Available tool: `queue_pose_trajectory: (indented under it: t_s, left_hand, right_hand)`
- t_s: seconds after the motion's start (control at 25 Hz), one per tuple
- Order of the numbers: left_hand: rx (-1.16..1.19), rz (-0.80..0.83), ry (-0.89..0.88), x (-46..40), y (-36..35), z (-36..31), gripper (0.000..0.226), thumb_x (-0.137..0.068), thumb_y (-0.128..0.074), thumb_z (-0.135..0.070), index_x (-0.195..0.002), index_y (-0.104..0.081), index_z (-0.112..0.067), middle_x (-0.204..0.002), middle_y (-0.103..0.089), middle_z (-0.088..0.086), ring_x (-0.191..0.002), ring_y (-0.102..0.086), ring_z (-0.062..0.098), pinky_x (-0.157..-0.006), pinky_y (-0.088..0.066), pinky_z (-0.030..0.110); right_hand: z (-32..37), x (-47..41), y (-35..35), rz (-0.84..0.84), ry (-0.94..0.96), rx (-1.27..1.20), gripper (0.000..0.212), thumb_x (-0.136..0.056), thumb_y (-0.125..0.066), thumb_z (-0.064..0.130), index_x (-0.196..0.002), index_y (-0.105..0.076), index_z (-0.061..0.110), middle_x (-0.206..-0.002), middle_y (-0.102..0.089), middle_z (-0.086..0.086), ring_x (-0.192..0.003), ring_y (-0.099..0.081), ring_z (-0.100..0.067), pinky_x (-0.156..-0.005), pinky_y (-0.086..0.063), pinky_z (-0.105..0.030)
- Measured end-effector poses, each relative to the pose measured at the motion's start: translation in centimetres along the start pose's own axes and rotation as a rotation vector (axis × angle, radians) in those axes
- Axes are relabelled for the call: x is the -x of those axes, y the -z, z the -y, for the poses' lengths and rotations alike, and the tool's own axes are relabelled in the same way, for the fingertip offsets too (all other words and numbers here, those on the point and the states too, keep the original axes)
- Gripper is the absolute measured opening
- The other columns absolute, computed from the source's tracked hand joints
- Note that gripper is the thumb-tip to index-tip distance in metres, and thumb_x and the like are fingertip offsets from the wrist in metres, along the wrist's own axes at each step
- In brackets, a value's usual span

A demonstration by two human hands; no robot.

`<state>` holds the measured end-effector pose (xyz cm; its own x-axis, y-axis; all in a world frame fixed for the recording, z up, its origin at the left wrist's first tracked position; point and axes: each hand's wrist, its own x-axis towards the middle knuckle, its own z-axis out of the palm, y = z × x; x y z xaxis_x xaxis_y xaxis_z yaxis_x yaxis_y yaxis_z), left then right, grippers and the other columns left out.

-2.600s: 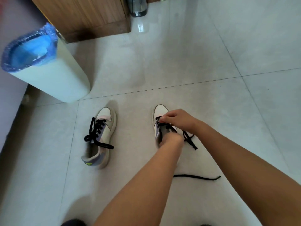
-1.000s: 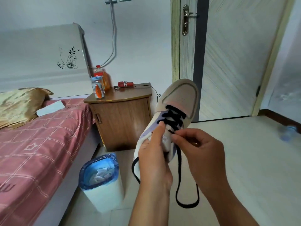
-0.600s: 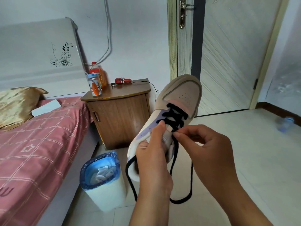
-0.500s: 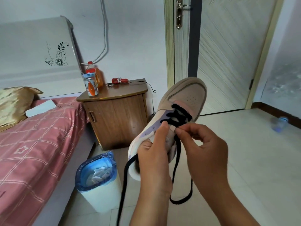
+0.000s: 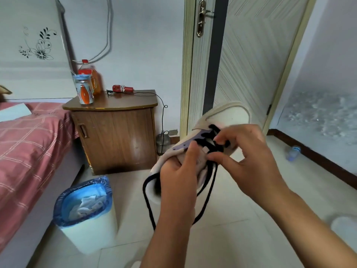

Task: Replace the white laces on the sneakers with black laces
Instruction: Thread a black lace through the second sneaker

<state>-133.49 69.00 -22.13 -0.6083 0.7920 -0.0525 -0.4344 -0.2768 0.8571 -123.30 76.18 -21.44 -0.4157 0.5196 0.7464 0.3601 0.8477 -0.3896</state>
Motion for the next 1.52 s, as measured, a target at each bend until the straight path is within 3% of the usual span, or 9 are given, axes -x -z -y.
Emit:
queue_pose_trajectory:
  t_s: [0.08,0.2,0.36,0.6,0.76,0.96,1.16,1.4,1.52]
  left_hand:
    - [-0.061,0.043,0.022,0.2,-0.4,0.1,0.02,-0.088,-0.063,-0.022,-0.069,-0.068,-0.019,-0.067,-0.071,-0.002,-0.068,-0.07,0.012,-0.062,-0.057,0.023]
    - [-0.11,0.078,0.008,0.6,-0.8,0.5,0.033,-0.088,-0.064,-0.024,-0.056,-0.069,-0.027,-0.06,-0.067,-0.007,-0.066,-0.067,0.01,-0.072,-0.054,0.032]
    - [0.056,0.174,0.077,0.7,-1.4,0.9,0.014,-0.09,-0.061,-0.021,-0.082,-0.071,-0.014,-0.085,-0.074,0.004,-0.087,-0.07,0.019,-0.086,-0.053,0.037]
    - [0.48,0.415,0.387,1.5,-2.4,1.2,0.02,-0.087,-0.062,-0.02,-0.105,-0.068,-0.014,-0.103,-0.072,0.005,-0.098,-0.067,0.017,-0.09,-0.048,0.031]
    - [0.503,0.508,0.384,2.3,-2.9,1.7,0.042,-0.082,-0.061,-0.025,-0.122,-0.06,-0.012,-0.116,-0.068,0.009,-0.117,-0.059,0.023,-0.105,-0.039,0.04]
    - [0.449,0.625,0.297,2.4,-2.9,1.5,0.045,-0.08,-0.058,-0.03,-0.122,-0.059,-0.015,-0.118,-0.067,0.006,-0.112,-0.062,0.02,-0.095,-0.045,0.035]
    - [0.481,0.674,0.285,2.6,-2.8,1.4,0.037,-0.08,-0.059,-0.028,-0.116,-0.063,-0.019,-0.115,-0.068,0.002,-0.094,-0.064,0.013,-0.068,-0.05,0.022]
    - [0.446,0.647,0.257,2.6,-2.8,1.2,0.035,-0.081,-0.059,-0.026,-0.114,-0.064,-0.017,-0.11,-0.07,0.005,-0.096,-0.066,0.015,-0.068,-0.051,0.022]
    - [0.369,0.563,0.216,2.3,-2.8,1.2,0.012,-0.085,-0.06,-0.023,-0.089,-0.071,-0.024,-0.097,-0.073,0.003,-0.09,-0.068,0.014,-0.063,-0.053,0.023]
  right_hand:
    - [-0.9,-0.9,1.6,0.065,0.179,0.159,0.033,-0.076,-0.062,0.049,-0.106,-0.064,0.034,-0.103,-0.052,0.029,-0.108,-0.039,-0.005,-0.097,-0.029,-0.022]
    - [-1.4,-1.5,3.3,0.162,0.283,0.258,0.044,-0.077,-0.056,0.056,-0.104,-0.072,0.026,-0.107,-0.059,0.016,-0.109,-0.038,-0.014,-0.092,-0.035,-0.049]
    - [-0.9,-0.7,4.7,0.07,0.389,0.295,0.035,-0.081,-0.062,0.044,-0.102,-0.072,0.017,-0.108,-0.063,0.007,-0.105,-0.052,-0.019,-0.095,-0.035,-0.045]
    - [-1.4,0.0,6.4,0.077,0.37,0.302,0.024,-0.084,-0.063,0.031,-0.093,-0.071,0.009,-0.108,-0.065,-0.003,-0.112,-0.058,-0.021,-0.1,-0.038,-0.054]
    - [-0.5,-1.3,9.1,0.151,0.384,0.386,0.032,-0.08,-0.062,0.044,-0.1,-0.07,0.022,-0.103,-0.063,0.008,-0.108,-0.055,-0.016,-0.093,-0.035,-0.05]
    - [0.6,-3.2,11.2,0.324,0.43,0.452,0.04,-0.075,-0.06,0.05,-0.11,-0.065,0.031,-0.098,-0.056,0.01,-0.099,-0.049,-0.02,-0.088,-0.03,-0.044]
    - [0.7,-3.4,11.9,0.361,0.435,0.447,0.042,-0.076,-0.061,0.052,-0.116,-0.058,0.037,-0.098,-0.05,0.015,-0.1,-0.045,-0.017,-0.091,-0.027,-0.039]
    - [0.7,-3.2,11.3,0.344,0.316,0.277,0.032,-0.071,-0.069,0.044,-0.101,-0.068,0.033,-0.096,-0.056,0.011,-0.101,-0.049,-0.02,-0.096,-0.03,-0.036]
    - [1.0,-3.5,10.8,0.373,0.254,0.195,0.022,-0.075,-0.065,0.047,-0.084,-0.072,0.028,-0.094,-0.06,0.009,-0.105,-0.046,-0.021,-0.098,-0.026,-0.022]
